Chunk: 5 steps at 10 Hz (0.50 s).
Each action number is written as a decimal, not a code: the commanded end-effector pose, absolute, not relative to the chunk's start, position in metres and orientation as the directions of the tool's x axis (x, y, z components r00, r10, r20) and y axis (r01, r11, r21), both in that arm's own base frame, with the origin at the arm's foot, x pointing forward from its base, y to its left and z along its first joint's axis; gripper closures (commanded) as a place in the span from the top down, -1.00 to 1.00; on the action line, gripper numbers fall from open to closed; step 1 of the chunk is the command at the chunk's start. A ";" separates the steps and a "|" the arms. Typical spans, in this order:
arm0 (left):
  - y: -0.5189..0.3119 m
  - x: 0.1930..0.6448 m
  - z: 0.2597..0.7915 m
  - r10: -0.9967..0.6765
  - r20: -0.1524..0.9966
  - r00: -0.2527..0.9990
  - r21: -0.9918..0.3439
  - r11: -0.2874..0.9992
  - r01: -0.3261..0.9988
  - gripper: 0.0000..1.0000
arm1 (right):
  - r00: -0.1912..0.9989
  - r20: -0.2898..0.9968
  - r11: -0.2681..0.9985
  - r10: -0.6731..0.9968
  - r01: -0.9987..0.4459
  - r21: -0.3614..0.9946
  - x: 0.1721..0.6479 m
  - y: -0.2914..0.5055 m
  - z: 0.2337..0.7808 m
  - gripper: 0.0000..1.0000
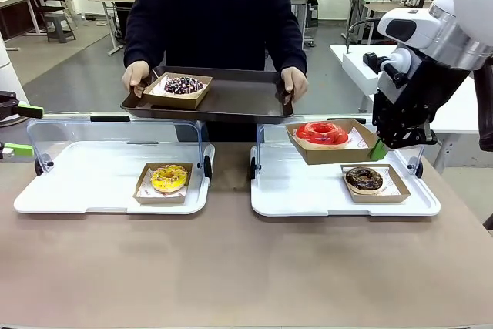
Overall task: Provide the desired donut to the person.
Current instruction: Place the picked Paper togo box onto the Handle tray extended by the person.
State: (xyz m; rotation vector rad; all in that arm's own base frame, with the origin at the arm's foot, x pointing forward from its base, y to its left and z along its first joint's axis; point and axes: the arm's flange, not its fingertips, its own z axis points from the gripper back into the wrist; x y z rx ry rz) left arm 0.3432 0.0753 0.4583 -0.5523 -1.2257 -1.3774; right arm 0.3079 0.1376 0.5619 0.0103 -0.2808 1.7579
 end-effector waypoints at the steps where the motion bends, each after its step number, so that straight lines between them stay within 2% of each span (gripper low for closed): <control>1: 0.075 0.344 0.458 -0.410 0.876 -0.253 0.359 0.205 0.910 1.00 | -0.198 0.174 -0.166 0.965 -0.969 -0.182 0.307 0.139 0.558 -1.00; 5: 0.075 0.344 0.458 -0.410 0.876 -0.253 0.359 0.205 0.910 1.00 | -0.198 0.174 -0.166 0.965 -0.969 -0.182 0.307 0.139 0.558 -1.00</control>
